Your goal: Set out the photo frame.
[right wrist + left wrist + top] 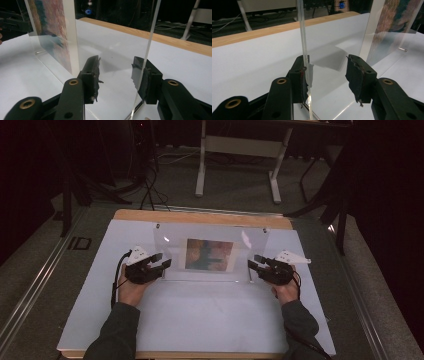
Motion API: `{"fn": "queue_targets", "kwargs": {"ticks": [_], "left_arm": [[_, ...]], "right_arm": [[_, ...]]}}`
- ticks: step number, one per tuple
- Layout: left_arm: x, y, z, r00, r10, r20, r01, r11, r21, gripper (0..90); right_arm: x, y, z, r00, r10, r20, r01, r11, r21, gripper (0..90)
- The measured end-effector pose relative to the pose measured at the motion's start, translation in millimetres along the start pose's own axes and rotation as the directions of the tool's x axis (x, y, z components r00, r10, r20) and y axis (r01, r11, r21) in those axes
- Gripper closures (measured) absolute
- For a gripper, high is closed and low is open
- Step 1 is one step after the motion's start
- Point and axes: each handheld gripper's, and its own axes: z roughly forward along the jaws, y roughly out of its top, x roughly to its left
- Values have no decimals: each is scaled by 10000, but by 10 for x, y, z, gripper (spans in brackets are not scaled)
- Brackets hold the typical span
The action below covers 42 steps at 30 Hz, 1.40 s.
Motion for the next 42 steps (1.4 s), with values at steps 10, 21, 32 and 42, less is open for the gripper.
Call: {"fn": "queue_targets", "kwargs": {"ticks": [10,21,32,42], "left_arm": [[20,-12,1,10000,-45,80,45,10000,-73,527],[45,-19,2,9999,-75,144,77,9999,-117,524],[42,-18,-2,9999,-95,120,95,9999,-33,508],[84,-17,-64,9995,-220,232,220,9998,-7,500]], "right_arm": [[13,-9,-14,10000,0,-52,0,10000,-8,568],[25,-18,-22,9999,-44,-106,43,10000,-13,577],[34,-13,-25,9997,-263,-31,263,9996,84,571],[13,6,-54,9995,-301,-119,305,9989,367,569]]}}
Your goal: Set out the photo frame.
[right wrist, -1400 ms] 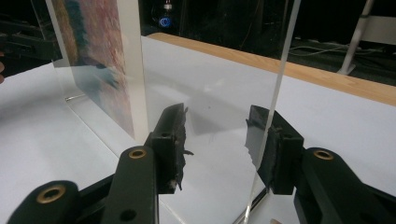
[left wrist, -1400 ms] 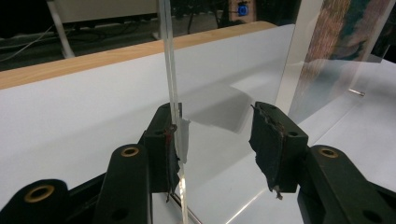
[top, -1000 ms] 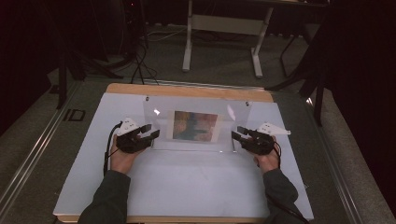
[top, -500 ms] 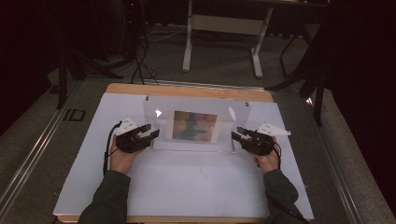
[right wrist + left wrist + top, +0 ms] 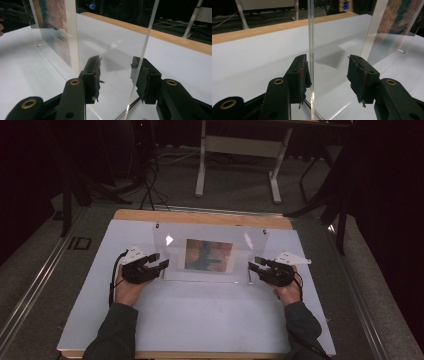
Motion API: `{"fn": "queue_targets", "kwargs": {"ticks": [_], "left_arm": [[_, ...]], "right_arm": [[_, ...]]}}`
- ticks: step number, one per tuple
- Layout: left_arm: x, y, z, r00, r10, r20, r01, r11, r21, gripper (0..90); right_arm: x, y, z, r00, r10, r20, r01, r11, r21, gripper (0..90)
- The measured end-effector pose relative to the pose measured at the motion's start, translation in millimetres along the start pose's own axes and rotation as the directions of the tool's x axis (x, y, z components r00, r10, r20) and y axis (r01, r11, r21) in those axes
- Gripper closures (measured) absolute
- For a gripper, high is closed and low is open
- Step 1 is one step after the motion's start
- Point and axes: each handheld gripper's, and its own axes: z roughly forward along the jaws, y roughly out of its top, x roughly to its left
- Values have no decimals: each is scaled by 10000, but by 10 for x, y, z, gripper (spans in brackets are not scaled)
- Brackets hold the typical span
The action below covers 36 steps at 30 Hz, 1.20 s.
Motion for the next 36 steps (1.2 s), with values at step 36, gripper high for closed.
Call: {"fn": "queue_targets", "kwargs": {"ticks": [36], "left_arm": [[244,-50,-280,9795,-412,-1970,518,9974,493,516]], "right_arm": [[-331,-68,-355,9967,479,654,-521,9965,654,559]]}}
